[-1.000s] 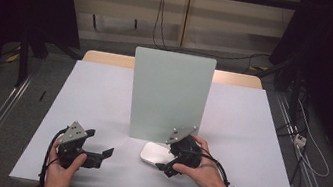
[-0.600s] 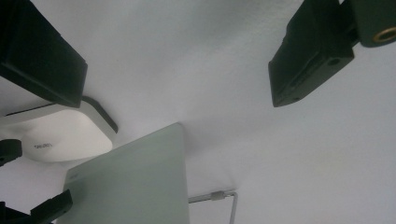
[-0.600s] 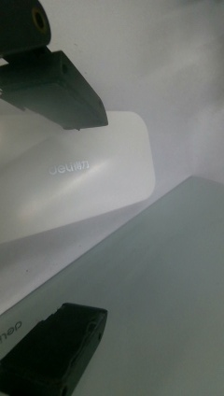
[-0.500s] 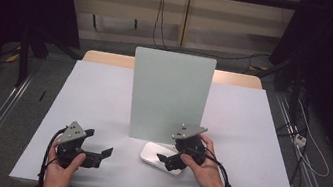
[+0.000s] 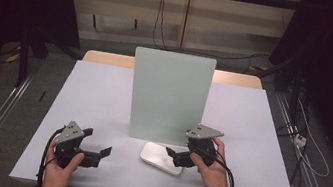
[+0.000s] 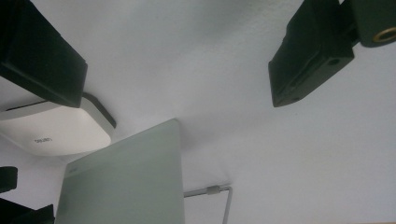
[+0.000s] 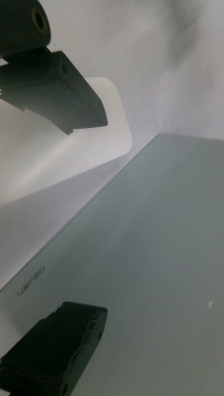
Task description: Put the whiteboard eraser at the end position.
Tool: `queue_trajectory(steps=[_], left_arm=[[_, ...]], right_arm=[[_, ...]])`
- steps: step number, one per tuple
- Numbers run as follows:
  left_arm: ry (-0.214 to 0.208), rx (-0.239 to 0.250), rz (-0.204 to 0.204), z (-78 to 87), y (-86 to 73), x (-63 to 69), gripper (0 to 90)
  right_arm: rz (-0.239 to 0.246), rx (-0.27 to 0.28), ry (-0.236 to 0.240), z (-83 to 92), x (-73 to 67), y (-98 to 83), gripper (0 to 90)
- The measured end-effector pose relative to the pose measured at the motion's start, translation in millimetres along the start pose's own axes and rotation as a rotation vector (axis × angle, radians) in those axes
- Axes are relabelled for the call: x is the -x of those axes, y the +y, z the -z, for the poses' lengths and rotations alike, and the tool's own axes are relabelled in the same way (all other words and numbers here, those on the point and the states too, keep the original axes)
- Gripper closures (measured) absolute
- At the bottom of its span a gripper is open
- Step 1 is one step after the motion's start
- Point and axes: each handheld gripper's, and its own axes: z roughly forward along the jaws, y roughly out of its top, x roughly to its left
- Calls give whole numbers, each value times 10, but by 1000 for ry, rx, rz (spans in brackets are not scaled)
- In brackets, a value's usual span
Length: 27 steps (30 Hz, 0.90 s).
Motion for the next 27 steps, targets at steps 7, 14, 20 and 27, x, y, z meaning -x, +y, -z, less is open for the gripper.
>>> queue_trajectory(steps=[7,14,20,27], left_arm=[[4,4,4,9,3,1,44],[11,15,3,19,4,-2,44],[18,15,4,26,4,-8,44],[17,17,4,40,6,-13,44]], right_arm=[[-23,33,-35,117,64,-64,74],[-71,61,-78,253,161,-188,74],[-116,81,-117,386,263,-298,75],[-144,96,-162,506,350,-414,75]])
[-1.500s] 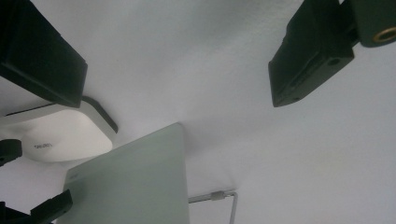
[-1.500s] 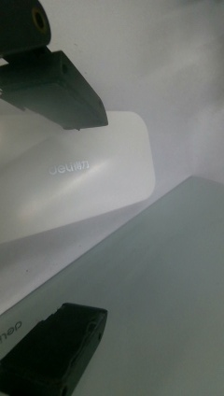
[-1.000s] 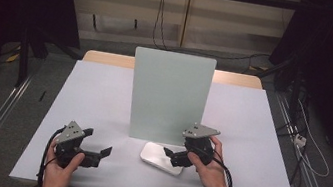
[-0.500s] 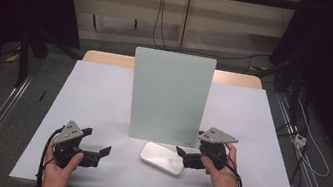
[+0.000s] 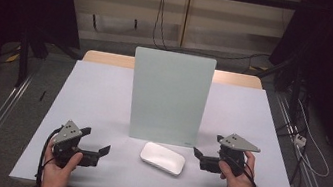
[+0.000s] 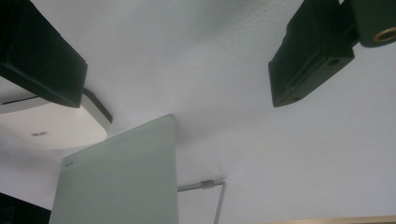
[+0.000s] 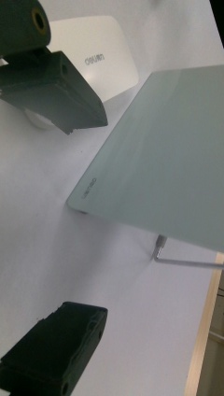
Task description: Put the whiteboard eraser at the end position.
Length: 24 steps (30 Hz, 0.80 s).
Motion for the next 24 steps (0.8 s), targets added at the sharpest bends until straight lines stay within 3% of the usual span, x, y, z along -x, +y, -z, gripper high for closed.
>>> queue_trajectory(steps=[12,24], left_arm=[[13,13,8,6,-1,-1,44],[18,18,5,19,0,-12,44]], right_arm=[[-45,19,-75,155,185,-188,75],[-76,29,-115,255,301,-352,76]])
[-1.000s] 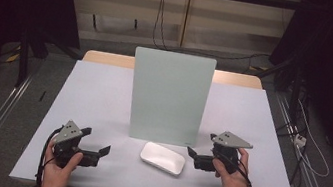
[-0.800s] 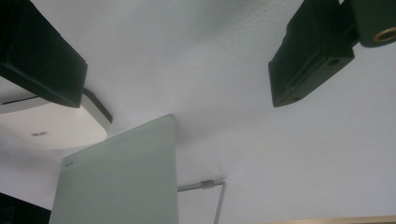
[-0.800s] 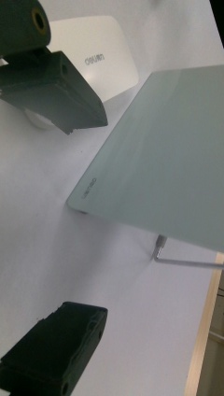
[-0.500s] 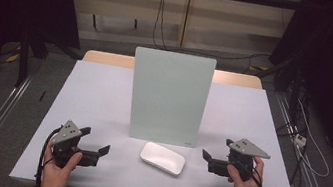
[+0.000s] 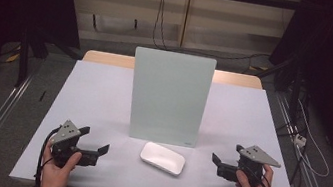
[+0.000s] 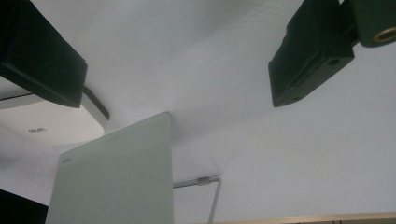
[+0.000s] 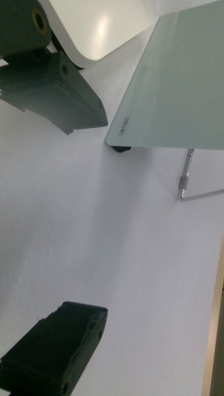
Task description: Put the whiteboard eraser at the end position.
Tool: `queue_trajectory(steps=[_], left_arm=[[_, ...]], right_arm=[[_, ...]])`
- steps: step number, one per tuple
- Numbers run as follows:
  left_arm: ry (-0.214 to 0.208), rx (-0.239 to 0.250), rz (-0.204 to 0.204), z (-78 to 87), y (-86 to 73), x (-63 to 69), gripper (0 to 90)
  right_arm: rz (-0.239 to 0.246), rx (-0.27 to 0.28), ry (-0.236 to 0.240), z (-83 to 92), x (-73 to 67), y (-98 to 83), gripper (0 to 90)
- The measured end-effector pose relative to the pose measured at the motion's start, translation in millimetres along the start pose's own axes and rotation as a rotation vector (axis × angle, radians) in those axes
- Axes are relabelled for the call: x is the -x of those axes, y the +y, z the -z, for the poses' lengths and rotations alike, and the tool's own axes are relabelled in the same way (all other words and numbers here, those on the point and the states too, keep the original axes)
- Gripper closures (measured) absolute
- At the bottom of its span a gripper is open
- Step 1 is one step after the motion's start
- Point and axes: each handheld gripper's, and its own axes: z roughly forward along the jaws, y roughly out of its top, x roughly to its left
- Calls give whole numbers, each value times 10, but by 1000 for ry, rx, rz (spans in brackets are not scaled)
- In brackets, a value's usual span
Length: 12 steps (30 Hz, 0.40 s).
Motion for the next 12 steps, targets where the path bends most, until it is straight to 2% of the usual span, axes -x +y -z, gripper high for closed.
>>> queue_trajectory(steps=[4,12], left_arm=[[-1,8,17,1,2,-10,44],[-3,7,14,9,1,-28,44]], right_arm=[[-10,2,-10,-9,-2,-24,77],[-16,14,-6,-22,-3,-14,77]])
